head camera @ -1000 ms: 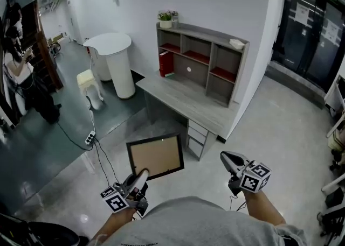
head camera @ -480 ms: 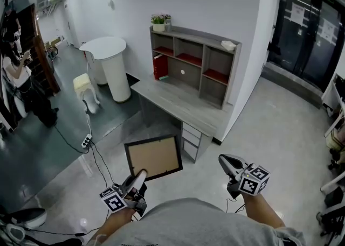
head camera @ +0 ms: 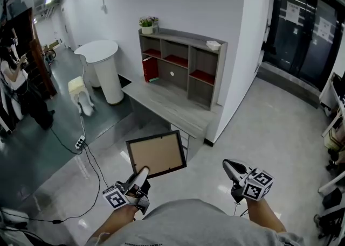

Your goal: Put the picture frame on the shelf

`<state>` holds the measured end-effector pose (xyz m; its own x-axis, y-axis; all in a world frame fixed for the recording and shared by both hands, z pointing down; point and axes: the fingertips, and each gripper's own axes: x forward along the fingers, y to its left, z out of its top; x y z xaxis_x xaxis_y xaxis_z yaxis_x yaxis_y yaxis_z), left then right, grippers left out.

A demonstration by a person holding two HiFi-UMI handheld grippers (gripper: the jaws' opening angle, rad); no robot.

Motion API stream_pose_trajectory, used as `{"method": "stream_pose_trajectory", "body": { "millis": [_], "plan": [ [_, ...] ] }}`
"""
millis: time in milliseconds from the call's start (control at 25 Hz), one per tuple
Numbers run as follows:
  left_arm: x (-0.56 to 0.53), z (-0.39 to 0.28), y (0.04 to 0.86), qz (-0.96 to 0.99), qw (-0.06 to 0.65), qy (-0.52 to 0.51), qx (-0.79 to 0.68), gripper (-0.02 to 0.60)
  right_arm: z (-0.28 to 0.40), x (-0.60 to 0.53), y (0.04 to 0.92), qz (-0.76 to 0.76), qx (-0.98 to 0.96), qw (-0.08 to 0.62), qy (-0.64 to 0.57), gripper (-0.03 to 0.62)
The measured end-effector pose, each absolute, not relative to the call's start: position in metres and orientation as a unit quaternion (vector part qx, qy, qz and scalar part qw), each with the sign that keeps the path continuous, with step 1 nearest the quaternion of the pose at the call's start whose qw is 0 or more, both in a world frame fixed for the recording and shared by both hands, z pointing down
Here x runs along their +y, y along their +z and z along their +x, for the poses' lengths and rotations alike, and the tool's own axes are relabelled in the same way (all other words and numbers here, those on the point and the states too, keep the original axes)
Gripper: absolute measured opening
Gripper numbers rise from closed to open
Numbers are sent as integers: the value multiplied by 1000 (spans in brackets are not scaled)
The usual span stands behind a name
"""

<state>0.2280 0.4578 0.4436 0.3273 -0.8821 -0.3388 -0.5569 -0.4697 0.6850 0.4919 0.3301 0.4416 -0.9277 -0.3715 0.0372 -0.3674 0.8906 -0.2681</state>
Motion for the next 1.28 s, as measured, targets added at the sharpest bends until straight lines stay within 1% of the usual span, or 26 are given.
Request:
{"method": "stream_pose_trajectory", "body": {
  "millis": [120, 320, 600, 800, 960, 1080, 1280],
  "plan": [
    [445, 252, 441, 786, 229, -357, -450, 40, 513, 322, 446, -190, 972, 5, -136, 9],
    [433, 270, 447, 780, 241, -355, -456, 40, 532, 310, 450, -185, 973, 4, -139, 9],
    [416, 261, 451, 783, 243, -345, -457, 40, 515, 296, 466, -172, 973, 4, -152, 9],
    [396, 220, 468, 772, 258, -353, -462, 40, 479, 279, 470, -175, 973, -13, -147, 9],
    [369, 181, 467, 782, 255, -362, -438, 40, 437, 253, 472, -187, 973, -16, -138, 10],
    [343, 133, 471, 786, 263, -359, -429, 40, 392, 228, 469, -203, 970, -9, -137, 10],
    [297, 42, 461, 794, 265, -348, -422, 40, 300, 193, 453, -207, 970, 2, -125, 11]
  ]
}}
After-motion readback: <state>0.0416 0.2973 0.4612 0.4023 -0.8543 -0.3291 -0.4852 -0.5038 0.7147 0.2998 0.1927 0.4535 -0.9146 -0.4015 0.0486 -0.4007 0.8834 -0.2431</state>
